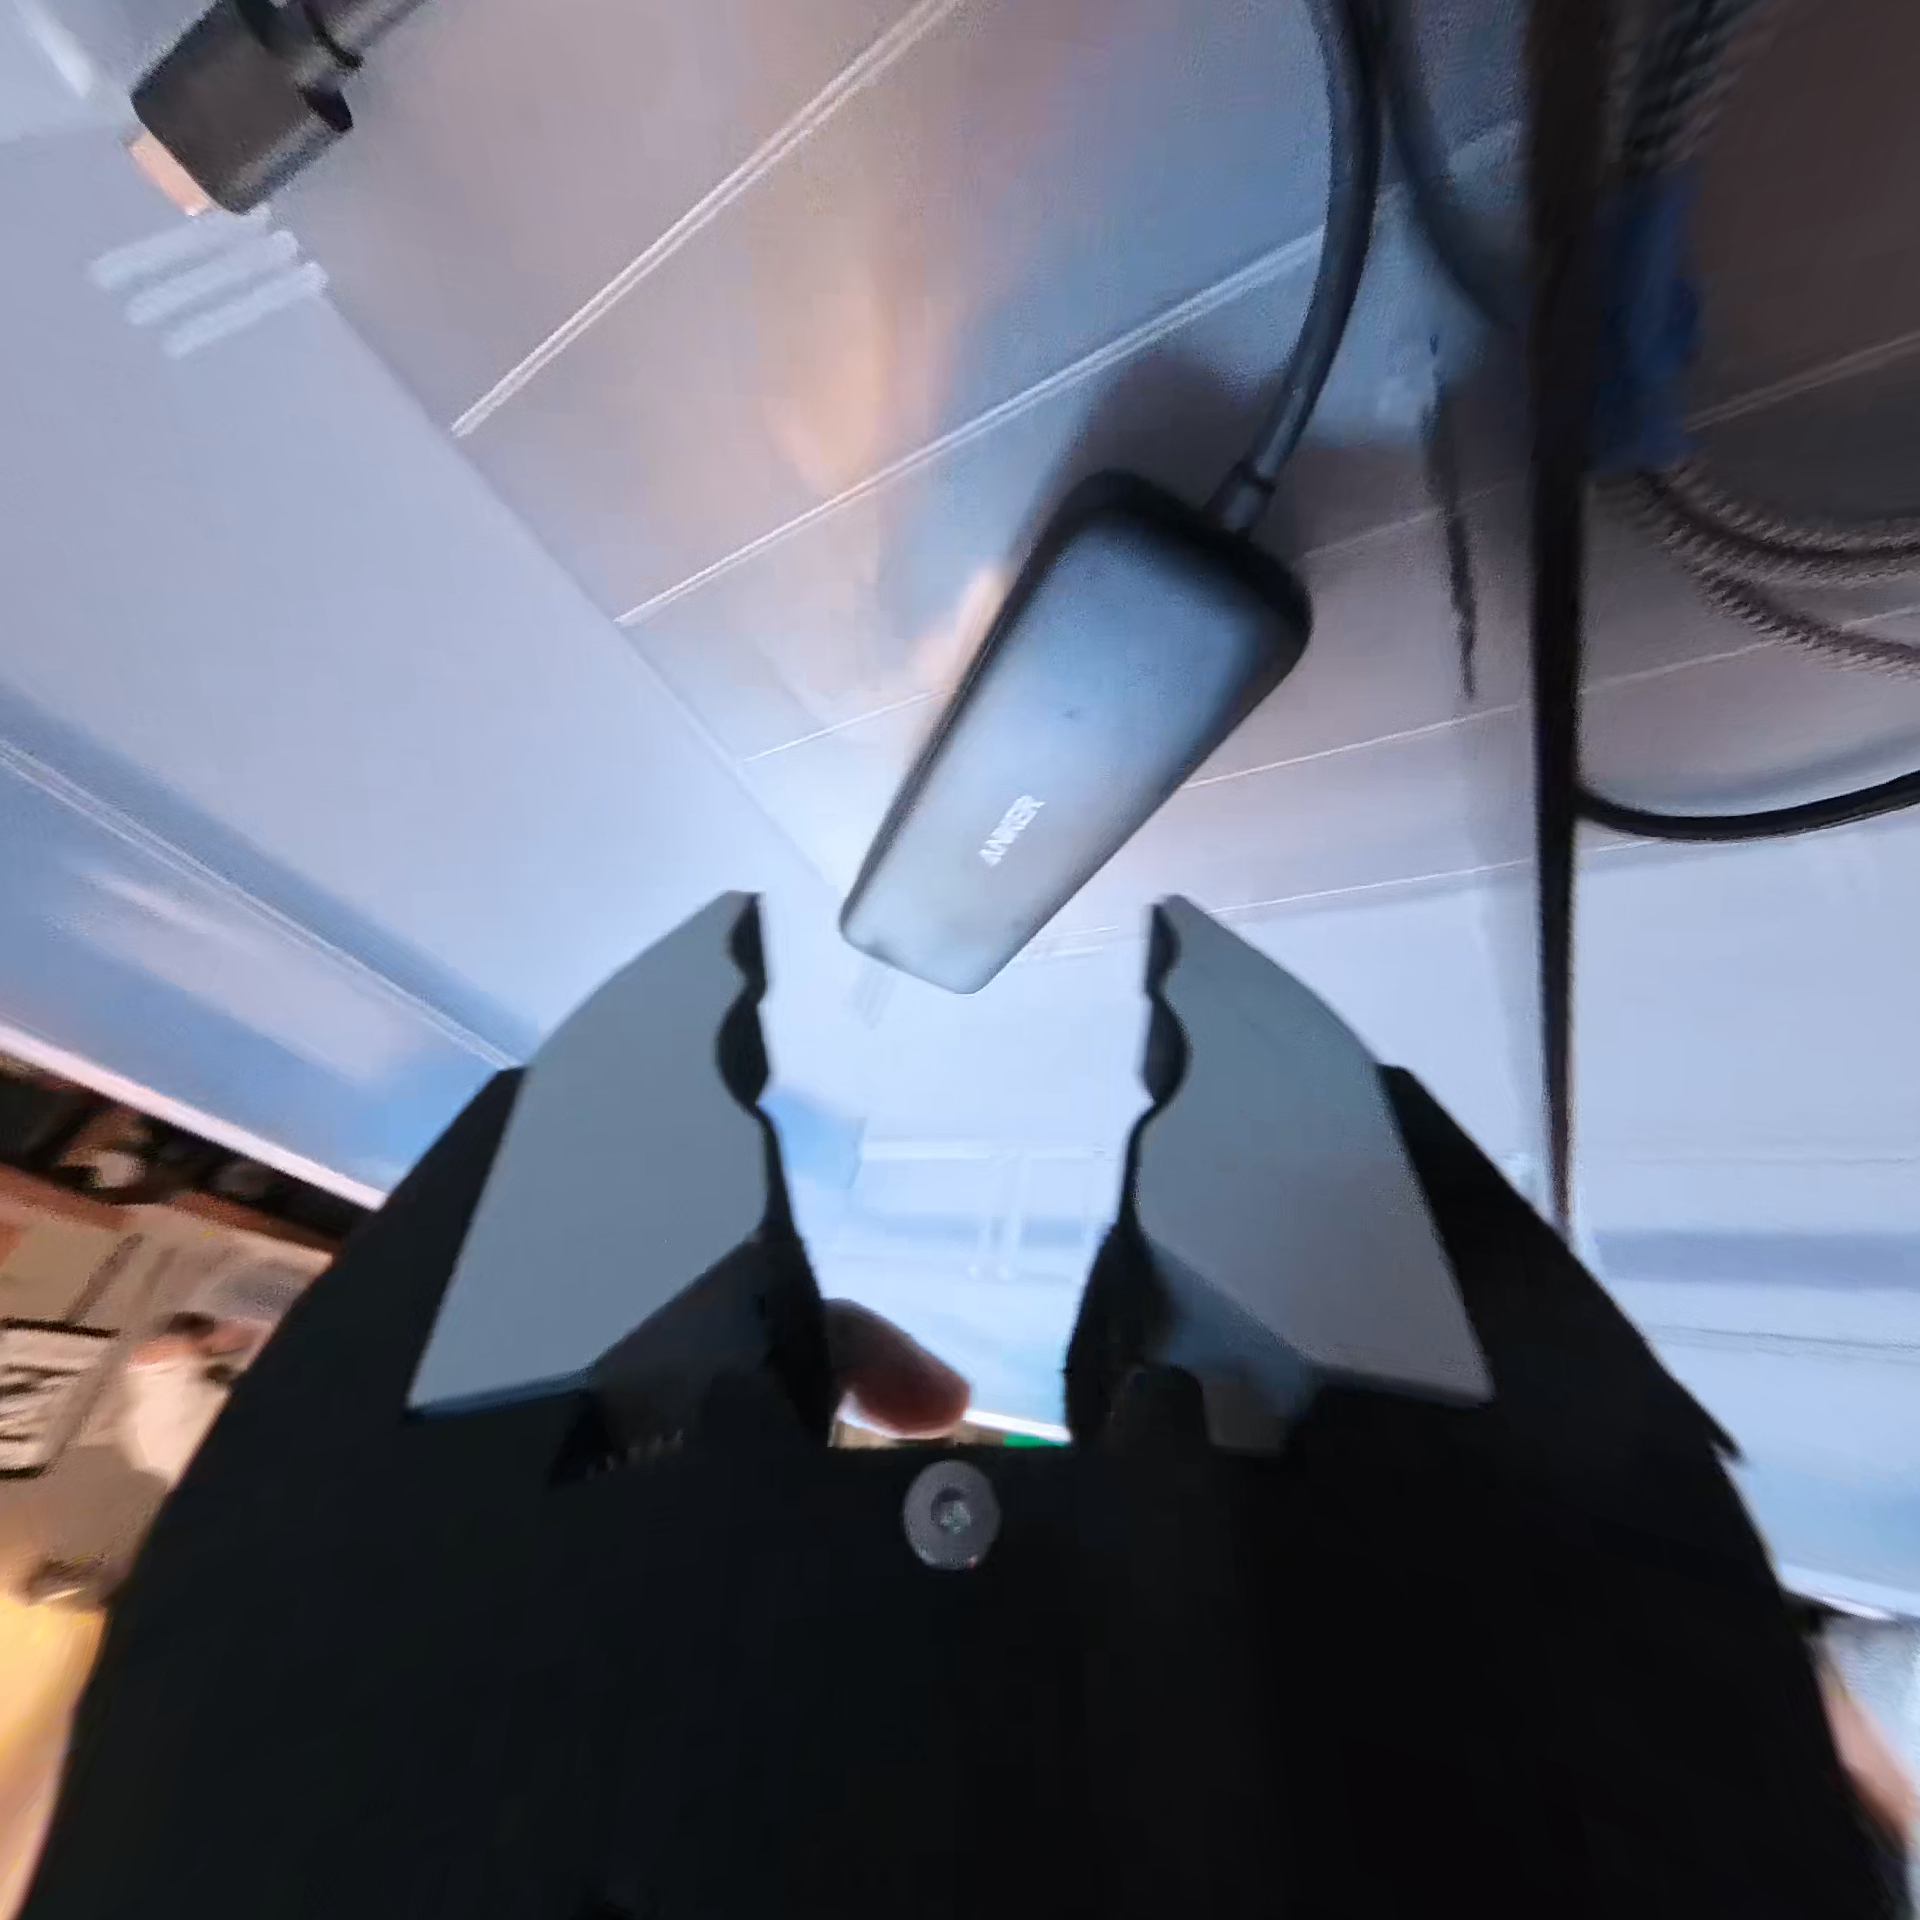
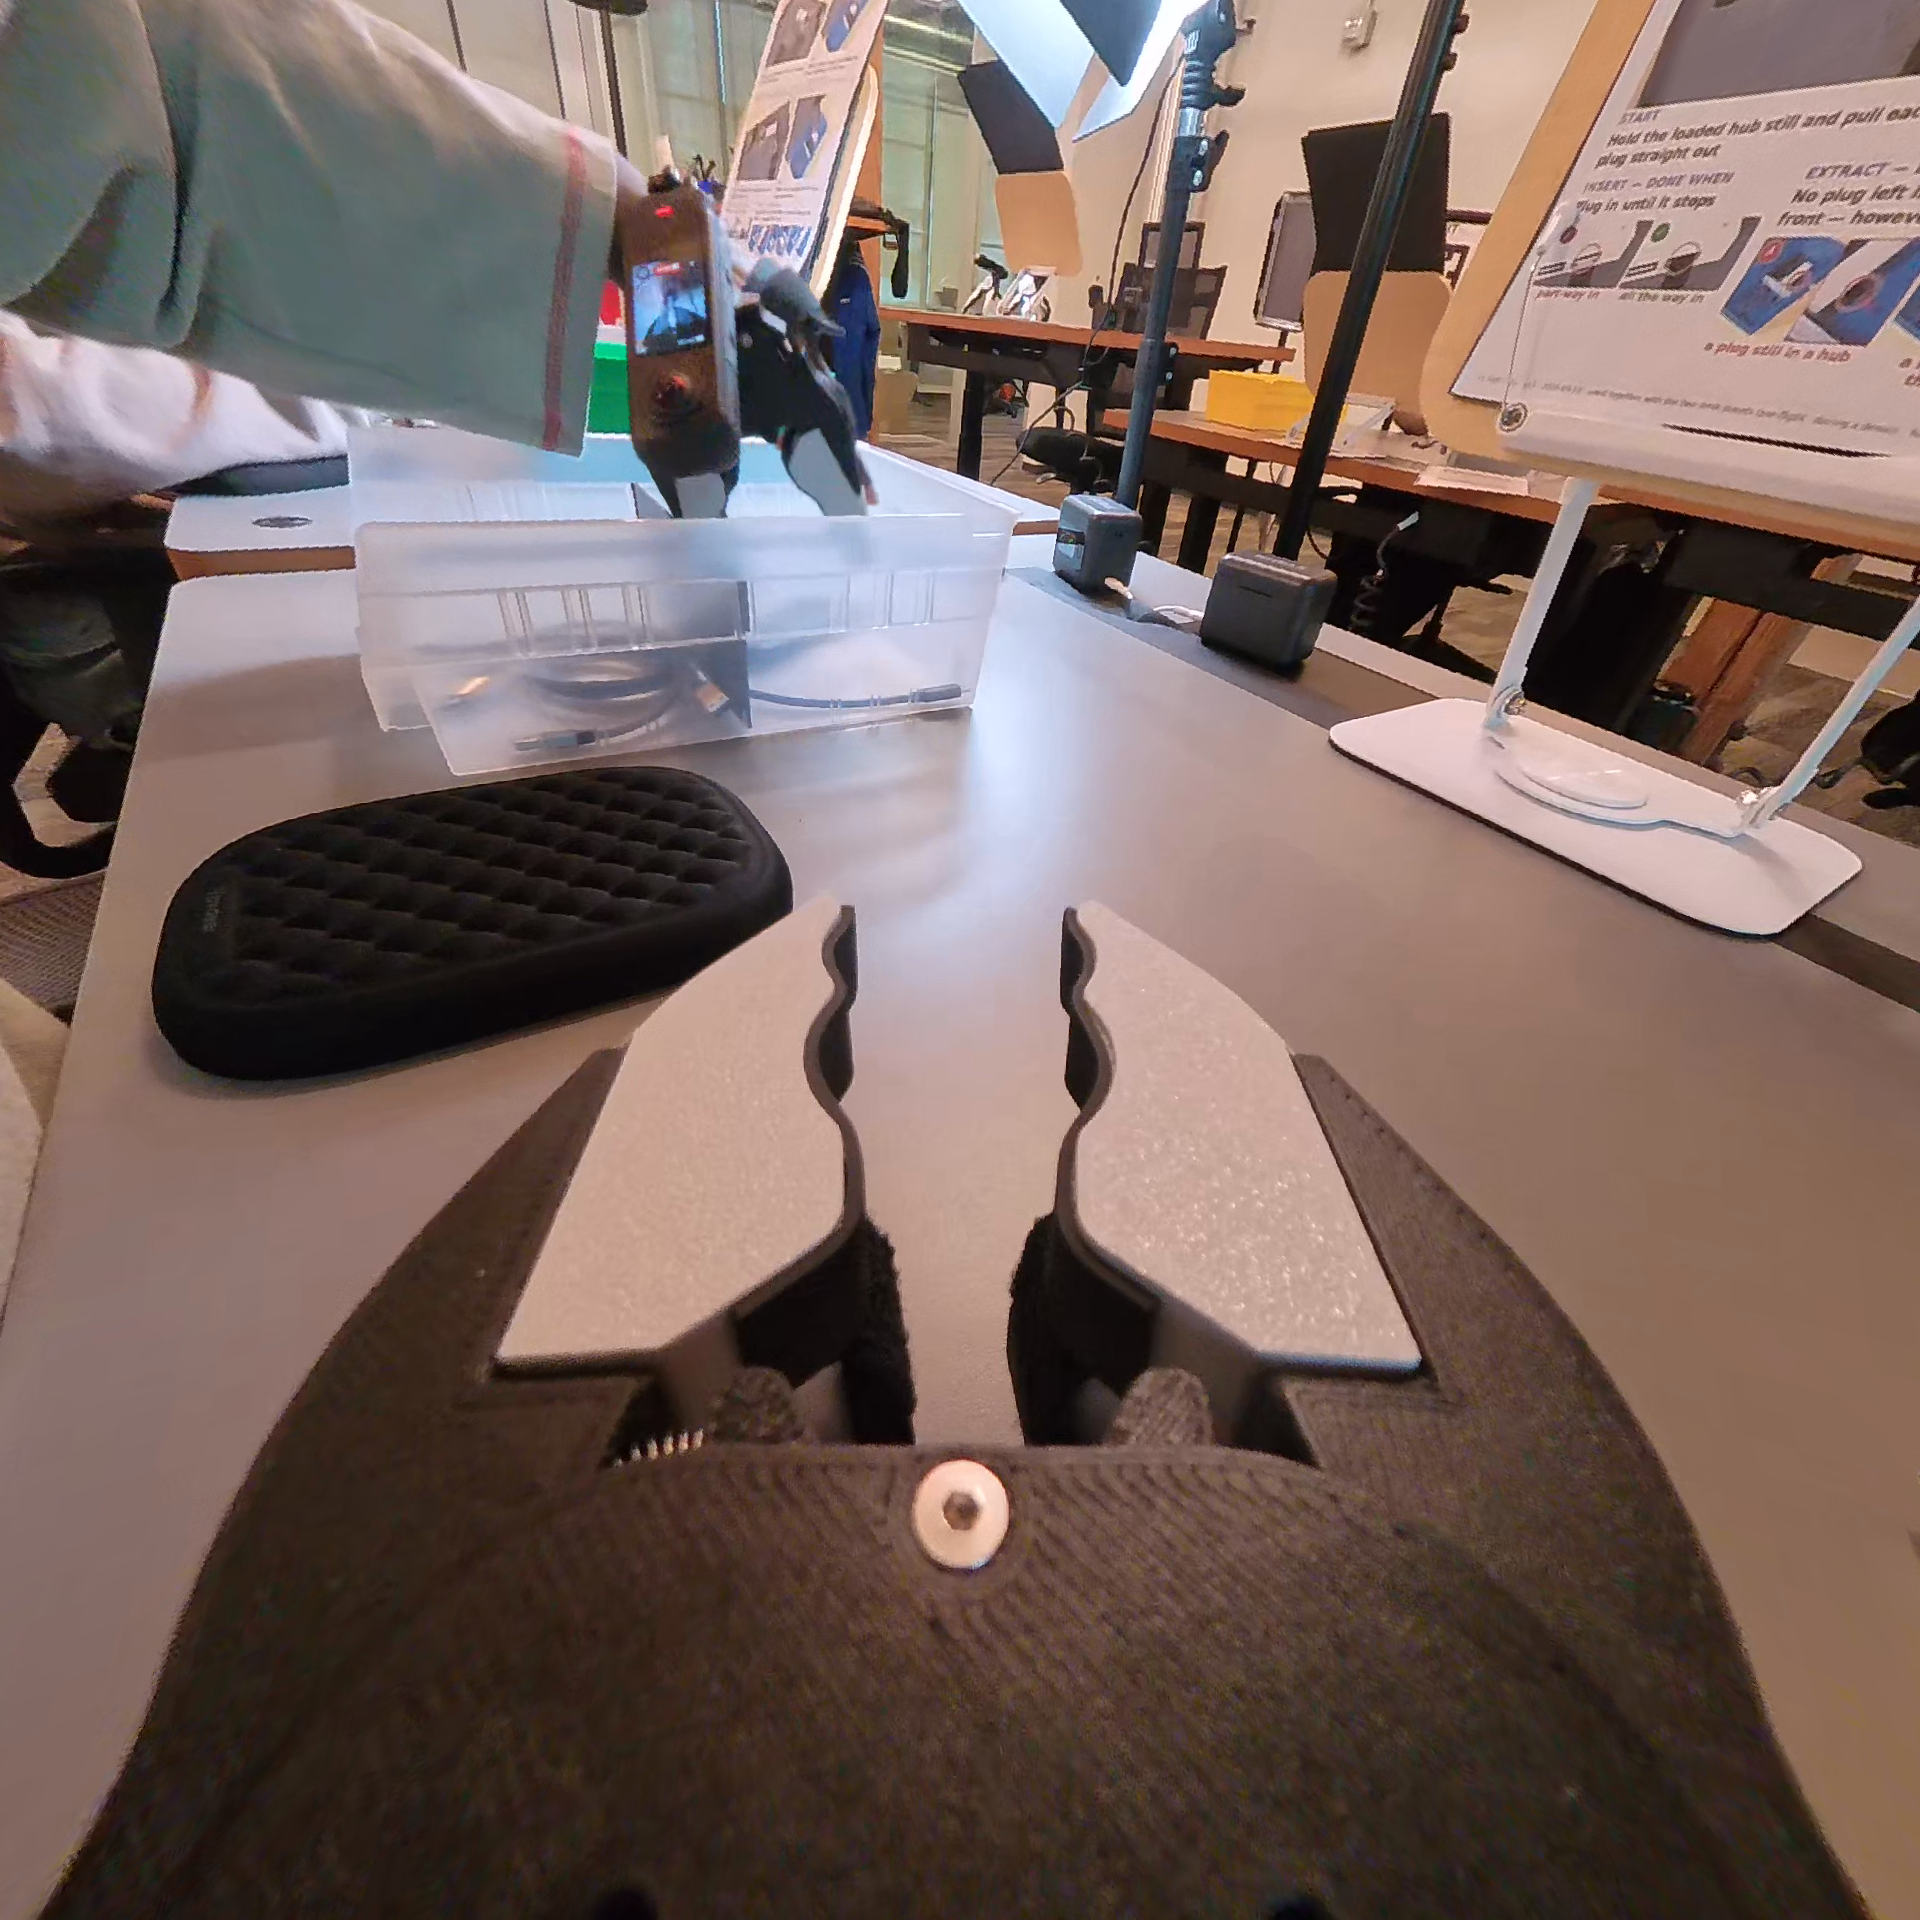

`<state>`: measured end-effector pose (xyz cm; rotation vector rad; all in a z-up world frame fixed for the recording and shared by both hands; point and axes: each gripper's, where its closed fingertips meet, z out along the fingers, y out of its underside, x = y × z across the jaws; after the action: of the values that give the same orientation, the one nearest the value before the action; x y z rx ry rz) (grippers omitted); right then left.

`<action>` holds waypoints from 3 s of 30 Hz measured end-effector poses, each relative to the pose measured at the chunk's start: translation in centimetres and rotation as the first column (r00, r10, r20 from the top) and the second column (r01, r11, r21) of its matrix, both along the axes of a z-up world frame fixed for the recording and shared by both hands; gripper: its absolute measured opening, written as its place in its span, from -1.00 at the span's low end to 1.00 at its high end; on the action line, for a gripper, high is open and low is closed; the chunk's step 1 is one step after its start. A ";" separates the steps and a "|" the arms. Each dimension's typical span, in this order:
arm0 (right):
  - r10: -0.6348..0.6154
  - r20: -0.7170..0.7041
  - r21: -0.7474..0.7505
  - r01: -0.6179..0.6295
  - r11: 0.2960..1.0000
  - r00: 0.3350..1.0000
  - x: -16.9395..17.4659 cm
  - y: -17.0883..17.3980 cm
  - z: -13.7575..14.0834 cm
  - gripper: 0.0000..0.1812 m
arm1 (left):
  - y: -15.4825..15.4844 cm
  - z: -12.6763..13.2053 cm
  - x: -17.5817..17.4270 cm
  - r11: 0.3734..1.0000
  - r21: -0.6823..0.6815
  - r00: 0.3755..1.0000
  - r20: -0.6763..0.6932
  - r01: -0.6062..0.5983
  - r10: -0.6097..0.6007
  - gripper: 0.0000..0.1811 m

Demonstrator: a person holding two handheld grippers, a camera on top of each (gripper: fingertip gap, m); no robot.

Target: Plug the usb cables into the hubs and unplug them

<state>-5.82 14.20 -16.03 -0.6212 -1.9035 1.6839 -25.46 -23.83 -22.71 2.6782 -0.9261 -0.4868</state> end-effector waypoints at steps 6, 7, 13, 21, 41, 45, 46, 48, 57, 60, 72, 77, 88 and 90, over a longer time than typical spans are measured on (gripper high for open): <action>-0.010 -0.014 0.033 0.011 0.999 1.000 0.0 -0.2 -0.2 -0.59 | 0.3 -2.2 0.1 0.952 -0.122 0.960 0.031 0.281 -0.279 -0.16; -0.010 -0.012 0.038 0.010 0.999 1.000 0.0 -0.2 -0.3 -0.59 | -0.2 -2.5 0.2 0.952 -0.150 0.963 0.061 0.268 -0.262 -0.24; -0.013 -0.006 0.048 0.013 0.999 1.000 -0.1 -0.3 -0.4 -0.59 | -1.0 -2.6 0.6 0.960 -0.195 0.976 0.130 0.200 -0.177 -0.50; -0.008 0.003 0.038 0.008 0.999 1.000 -0.1 -0.2 -0.4 -0.59 | 0.4 1.6 1.0 0.993 0.111 0.998 0.053 -0.030 0.024 -0.50; -0.001 -0.062 0.016 0.002 1.000 0.998 0.5 -0.1 0.4 -0.59 | 6.6 21.4 9.7 0.315 0.898 0.771 -0.429 0.308 0.470 -0.53; 0.005 -0.072 0.033 -0.003 0.999 0.997 0.6 -0.3 0.4 -0.58 | 11.2 22.5 12.8 0.145 0.897 0.773 -0.434 0.417 0.462 -0.54; 0.012 -0.077 0.040 -0.009 0.999 0.997 0.7 -0.4 0.4 -0.57 | 12.4 22.6 13.5 0.101 0.899 0.784 -0.422 0.426 0.455 -0.54; 0.040 -0.092 0.055 -0.035 0.998 0.995 1.1 -0.8 0.7 -0.52 | 15.1 22.4 14.8 0.032 0.902 0.808 -0.402 0.432 0.431 -0.54; 0.321 -0.137 -0.467 -0.347 0.813 0.937 5.0 -5.4 11.2 -0.38 | 27.7 16.6 20.6 -0.088 0.937 0.931 -0.318 0.337 0.181 -0.50; 0.330 -0.061 -0.504 -0.314 0.804 0.942 4.1 -5.5 11.1 -0.59 | 30.2 14.3 21.9 -0.087 0.956 0.956 -0.269 0.280 0.113 -0.53; 0.267 -0.091 -0.258 -0.282 0.924 0.959 3.7 -3.9 7.0 -0.87 | 30.7 14.3 23.4 -0.365 0.888 0.957 0.227 -0.280 -0.182 -0.34; 0.329 -0.144 -0.213 -0.354 0.910 0.933 4.8 -4.6 7.1 -0.87 | 31.9 11.3 24.2 -0.206 0.912 0.926 0.314 -0.356 -0.211 -0.32; 0.455 -0.258 -0.338 -0.521 0.784 0.852 7.2 -5.1 9.5 -0.87 | 34.6 9.1 26.3 -0.128 0.863 0.844 0.430 -0.488 -0.322 -0.78; 0.467 -0.273 -0.336 -0.538 0.773 0.841 7.7 -5.1 9.9 -0.86 | 34.5 9.5 27.1 -0.114 0.833 0.795 0.464 -0.542 -0.392 -0.84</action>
<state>1.86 9.11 -6.11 -0.0754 -1.6955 2.4237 1.65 10.64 -13.22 4.6709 -0.2961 -0.2447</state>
